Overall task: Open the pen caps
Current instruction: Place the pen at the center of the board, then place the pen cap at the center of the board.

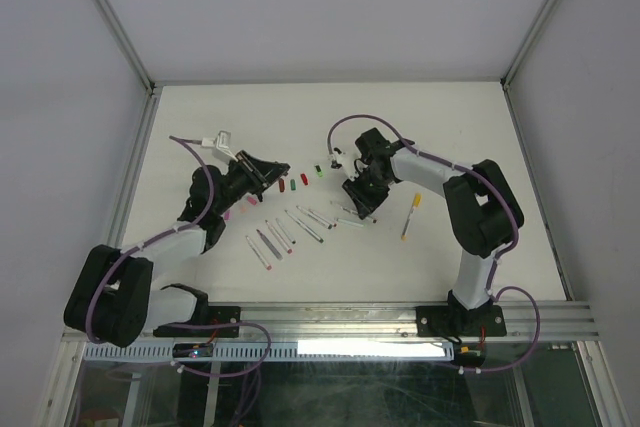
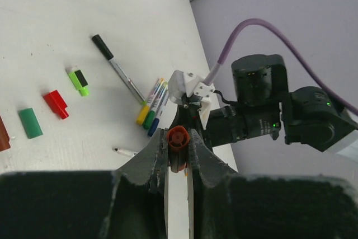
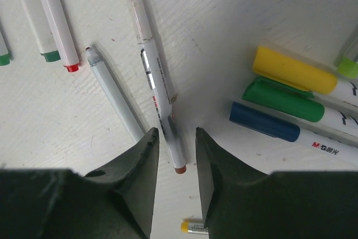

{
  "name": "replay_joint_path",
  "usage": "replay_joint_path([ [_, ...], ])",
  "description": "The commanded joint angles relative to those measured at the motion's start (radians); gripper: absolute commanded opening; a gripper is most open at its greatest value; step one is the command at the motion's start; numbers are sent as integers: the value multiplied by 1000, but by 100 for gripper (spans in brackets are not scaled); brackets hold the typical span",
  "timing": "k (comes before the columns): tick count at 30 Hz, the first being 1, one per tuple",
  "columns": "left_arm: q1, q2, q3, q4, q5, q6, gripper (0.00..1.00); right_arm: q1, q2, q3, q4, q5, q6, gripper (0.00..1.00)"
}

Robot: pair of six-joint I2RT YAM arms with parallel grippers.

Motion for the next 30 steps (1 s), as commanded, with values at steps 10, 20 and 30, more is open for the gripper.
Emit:
replay_joint_path([
  [10, -189, 232, 300, -303, -203, 162, 16, -60, -168, 14, 51, -142, 3, 38],
  [20, -329, 594, 756, -821, -451, 201, 16, -215, -334, -45, 165, -272, 52, 38],
  [30, -404, 894, 1228, -1265, -635, 210, 20, -267, -355, -51, 170, -324, 61, 38],
])
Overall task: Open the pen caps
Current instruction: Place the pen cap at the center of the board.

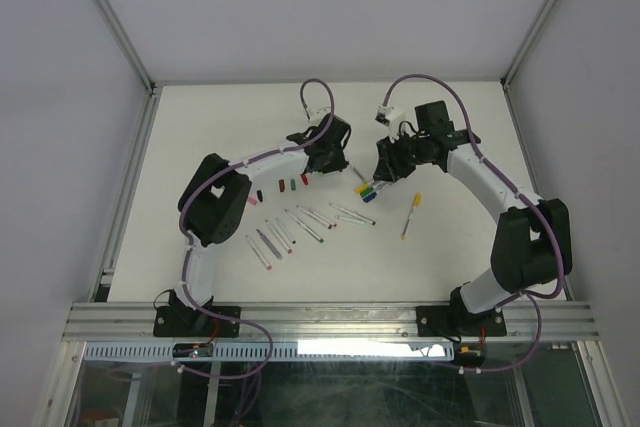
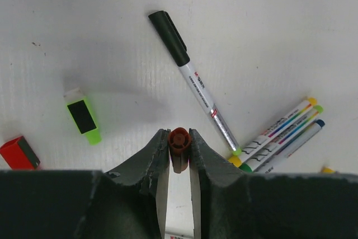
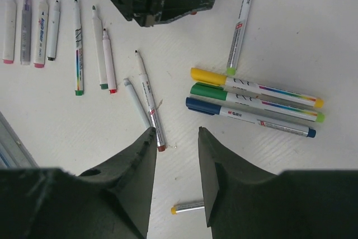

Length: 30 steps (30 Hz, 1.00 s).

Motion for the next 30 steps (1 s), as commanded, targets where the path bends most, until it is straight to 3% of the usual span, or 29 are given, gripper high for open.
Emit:
replay_joint_path([
  [1, -9, 61, 135, -197, -76, 34, 21, -9, -44, 4, 39, -50, 16, 38],
  [7, -6, 104, 188, -246, -76, 33, 27, -25, -61, 1, 46, -64, 22, 38],
  [17, -8, 76, 175, -231, -75, 31, 29, -36, -72, -12, 59, -93, 22, 38],
  [25, -7, -74, 122, -143, -76, 98, 32, -36, -128, -62, 164, -137, -2, 38],
  [30, -7, -302, -95, 77, -88, 199, 39, -35, -237, -140, 353, -73, -51, 41],
])
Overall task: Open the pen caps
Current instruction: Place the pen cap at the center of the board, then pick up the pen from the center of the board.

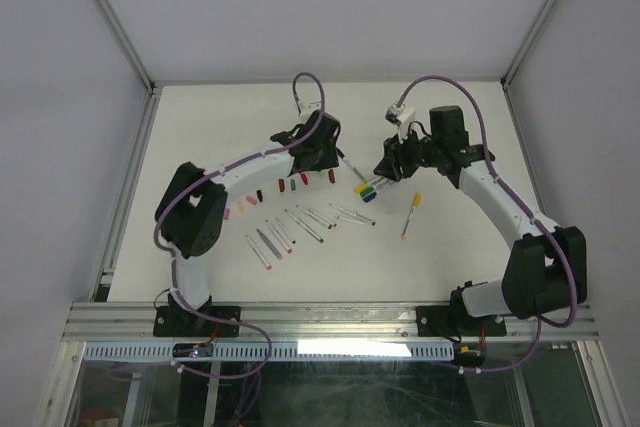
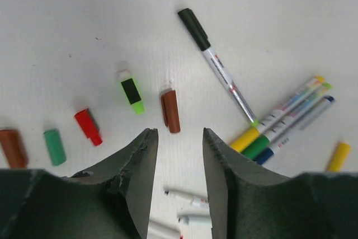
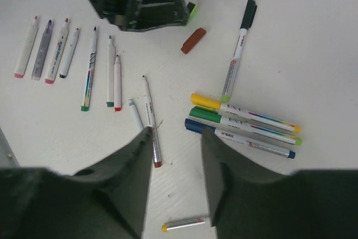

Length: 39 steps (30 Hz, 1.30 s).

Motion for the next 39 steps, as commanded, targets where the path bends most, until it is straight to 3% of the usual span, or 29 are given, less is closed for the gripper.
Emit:
replay_joint_path([
  [1, 4, -314, -195, 298, -24, 132, 43, -5, -145, -71, 279, 37, -66, 54],
  [2, 4, -374, -261, 377, -13, 171, 51, -5, -154, -93, 329, 55, -58, 66],
  [3, 4, -429, -336, 456, 7, 216, 58, -6, -149, -108, 361, 50, -45, 73],
  [4, 4, -483, -409, 537, 20, 251, 67, -6, -125, -98, 346, 13, -52, 74],
  [6, 5, -565, -538, 674, 9, 289, 94, -3, -25, 3, 228, -70, -63, 74],
  [7, 6, -620, -597, 744, -6, 298, 98, 2, 34, 64, 172, -86, -39, 72],
  [10, 17, -696, -785, 944, -14, 336, 99, 52, 158, 164, 113, 8, -16, 69],
  [14, 24, -748, -891, 1025, -11, 365, 99, 125, 315, 289, 9, 226, -14, 69],
  [20, 21, -793, -1066, 1268, 40, 338, 99, 195, 522, 485, -168, 396, -28, 62],
  [27, 14, -820, -1116, 1325, 38, 342, 99, 202, 654, 592, -230, 475, -34, 54],
  [37, 15, -790, -1081, 1298, 49, 343, 99, 218, 722, 613, -244, 492, -39, 53],
  [39, 14, -785, -1075, 1292, 50, 343, 99, 221, 737, 617, -248, 500, -41, 45],
])
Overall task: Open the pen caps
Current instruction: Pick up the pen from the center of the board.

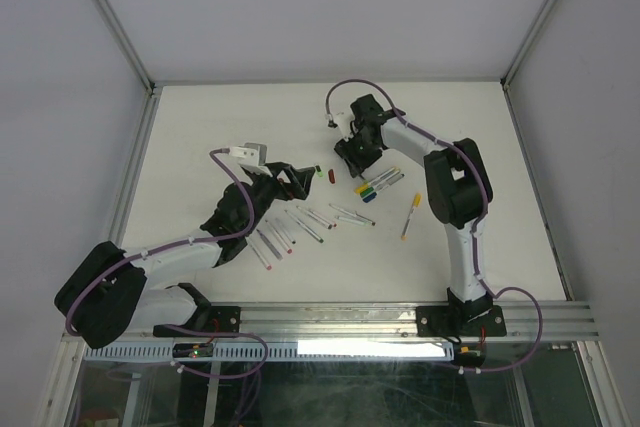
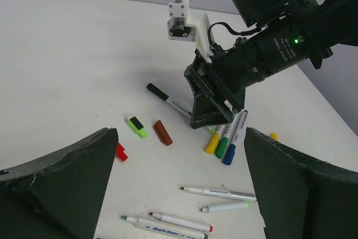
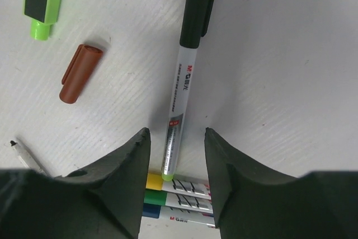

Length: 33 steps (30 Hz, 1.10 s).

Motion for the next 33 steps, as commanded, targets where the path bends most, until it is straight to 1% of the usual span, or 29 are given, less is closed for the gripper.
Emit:
replay_joint_path([
  [1, 0, 7, 38, 49, 25, 22, 99, 10, 32, 50, -7, 30, -7, 41],
  [6, -1, 2, 31, 61, 25, 14, 99, 10, 45, 33, -7, 58, -9, 31],
  [13, -1, -9, 14, 80, 15, 7, 99, 8, 63, 46, -16, 59, 2, 6],
  [15, -1, -10, 12, 80, 14, 4, 99, 7, 70, 53, -16, 63, 4, 5],
  [16, 0, -10, 11, 81, 12, 3, 99, 7, 75, 61, -17, 64, 4, 7],
  [17, 0, -11, 11, 81, 11, 2, 99, 7, 79, 64, -18, 65, 5, 12],
  [19, 0, -12, 9, 82, 11, 1, 99, 9, 85, 65, -17, 68, 2, 26],
  [20, 0, -13, 8, 82, 9, -2, 99, 9, 87, 64, -18, 75, -2, 30],
  [22, -1, -13, 8, 82, 8, -4, 99, 9, 90, 61, -15, 85, -9, 31],
  [23, -1, -14, 7, 82, 7, -4, 99, 9, 91, 57, -14, 90, -12, 29],
  [24, 0, -12, 9, 81, 6, -5, 99, 10, 91, 53, -11, 95, -15, 25],
  [25, 0, -12, 10, 79, 5, -6, 99, 10, 93, 50, -7, 99, -16, 19],
  [27, -1, -10, 14, 75, 3, -7, 99, 9, 96, 45, -2, 101, -19, 5],
  [28, -1, -9, 19, 70, 4, -8, 99, 9, 96, 43, 0, 97, -19, 0],
  [31, 2, 1, 37, 58, 19, -28, 99, 5, 82, 40, 6, 68, -13, 0],
  [33, 7, 17, 45, 80, 50, -63, 99, -4, 52, 30, 20, 33, -6, 0],
])
